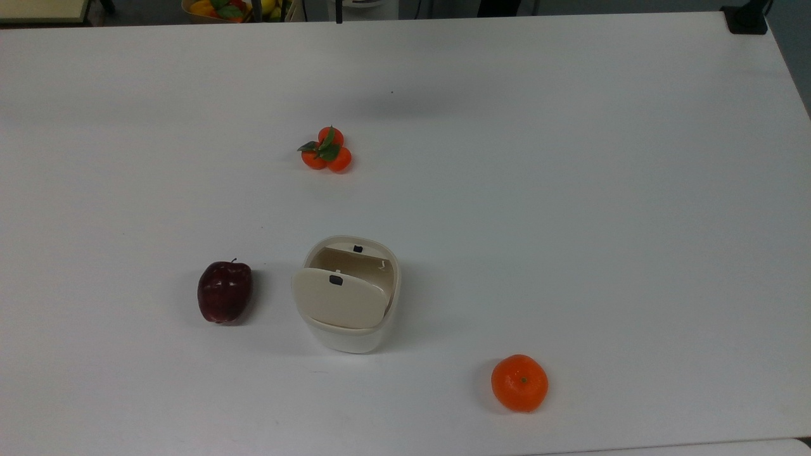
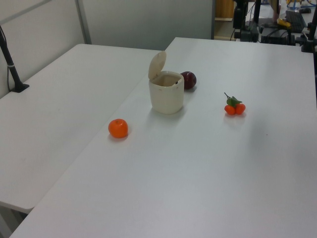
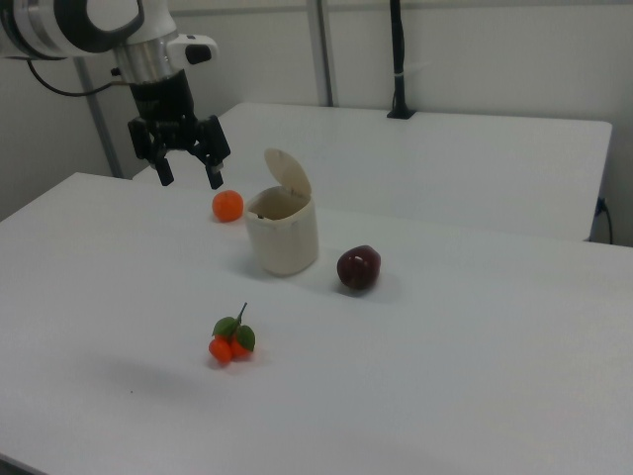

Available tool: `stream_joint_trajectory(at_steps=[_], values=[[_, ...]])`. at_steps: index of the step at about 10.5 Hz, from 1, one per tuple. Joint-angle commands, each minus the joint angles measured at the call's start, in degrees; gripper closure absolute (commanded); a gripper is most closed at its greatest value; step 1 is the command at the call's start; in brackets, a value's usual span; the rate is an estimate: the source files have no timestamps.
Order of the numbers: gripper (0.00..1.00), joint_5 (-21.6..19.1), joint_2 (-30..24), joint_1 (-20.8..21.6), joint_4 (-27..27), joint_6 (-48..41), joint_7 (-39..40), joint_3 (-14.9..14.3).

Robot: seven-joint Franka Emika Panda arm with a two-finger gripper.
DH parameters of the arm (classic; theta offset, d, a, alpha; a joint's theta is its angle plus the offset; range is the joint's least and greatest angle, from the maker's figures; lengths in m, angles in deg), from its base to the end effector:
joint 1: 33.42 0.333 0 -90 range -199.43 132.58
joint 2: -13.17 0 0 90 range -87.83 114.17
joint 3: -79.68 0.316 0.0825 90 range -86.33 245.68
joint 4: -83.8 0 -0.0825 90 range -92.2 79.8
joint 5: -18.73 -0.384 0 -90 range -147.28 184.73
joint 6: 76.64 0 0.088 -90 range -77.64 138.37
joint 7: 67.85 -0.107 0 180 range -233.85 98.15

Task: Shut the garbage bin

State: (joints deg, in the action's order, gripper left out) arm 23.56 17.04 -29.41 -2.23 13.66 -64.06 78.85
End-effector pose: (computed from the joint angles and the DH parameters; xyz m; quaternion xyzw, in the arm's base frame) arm 0.5758 0.0233 0.6199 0.9972 0.0608 0.0033 0.0426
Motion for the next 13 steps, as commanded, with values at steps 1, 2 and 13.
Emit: stream_joint_trajectory(at_steps=[1, 2, 13], values=[[0.0, 0.0, -1.1, 0.3, -0.9, -1.3, 0.5, -0.1], [0.0, -0.1, -1.1, 0.3, -0.8, -1.1, 0.5, -0.1], [1.0, -0.8, -0.9, 0.2, -0.8, -0.9, 0.5, -0.2]])
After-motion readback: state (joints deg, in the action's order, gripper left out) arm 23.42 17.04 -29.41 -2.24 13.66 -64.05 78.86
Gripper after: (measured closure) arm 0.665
